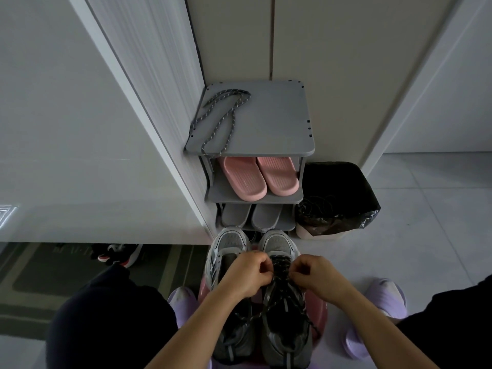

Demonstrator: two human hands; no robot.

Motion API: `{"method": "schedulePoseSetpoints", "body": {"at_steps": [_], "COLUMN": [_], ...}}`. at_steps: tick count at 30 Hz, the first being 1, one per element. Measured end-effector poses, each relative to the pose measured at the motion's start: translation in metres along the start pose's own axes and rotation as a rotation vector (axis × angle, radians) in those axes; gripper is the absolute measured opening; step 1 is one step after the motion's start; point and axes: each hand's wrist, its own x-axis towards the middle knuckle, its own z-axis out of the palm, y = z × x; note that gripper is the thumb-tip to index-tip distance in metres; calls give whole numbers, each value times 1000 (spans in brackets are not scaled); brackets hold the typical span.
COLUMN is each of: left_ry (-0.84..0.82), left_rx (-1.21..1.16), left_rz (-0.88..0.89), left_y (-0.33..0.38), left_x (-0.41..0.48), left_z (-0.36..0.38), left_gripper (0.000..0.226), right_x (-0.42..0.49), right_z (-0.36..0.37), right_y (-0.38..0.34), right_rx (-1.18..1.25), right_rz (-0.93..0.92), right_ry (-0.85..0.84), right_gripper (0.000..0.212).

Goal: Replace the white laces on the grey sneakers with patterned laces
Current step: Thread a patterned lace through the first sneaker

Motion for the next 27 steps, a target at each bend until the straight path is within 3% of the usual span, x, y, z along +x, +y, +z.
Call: {"method": "schedulePoseSetpoints", "body": {"at_steps": [2,6,11,15,19,25,27], "left_ry": [-2,-9,6,63,70,102,92], "left_rx": [-32,-86,-123,8,5,-47,-30], "left_rz": [-37,-63,-6,68,55,12,27], "left_y": [-1,-4,-5,-3,-2,-5,-1], "left_x": [0,-3,-12,-19,-16,-19,-21], "left_z": [-2,-5,-10,1,0,0,5], "left_gripper": [3,14,4,16,12,6,21], "right_x": [-1,-5,-13,-18,-16,-21,-22], "right_z": [2,5,-3,-1,1,8,9], "right_y": [2,7,3,-1,-3,5,4], "right_rx": [3,126,293,120,-147,104,100], "right_rz": [14,55,37,0,-59,19,-14], "right_ry": [42,76,53,-12,52,145,120], "right_gripper": [16,13,9,11,23,21,17]}}
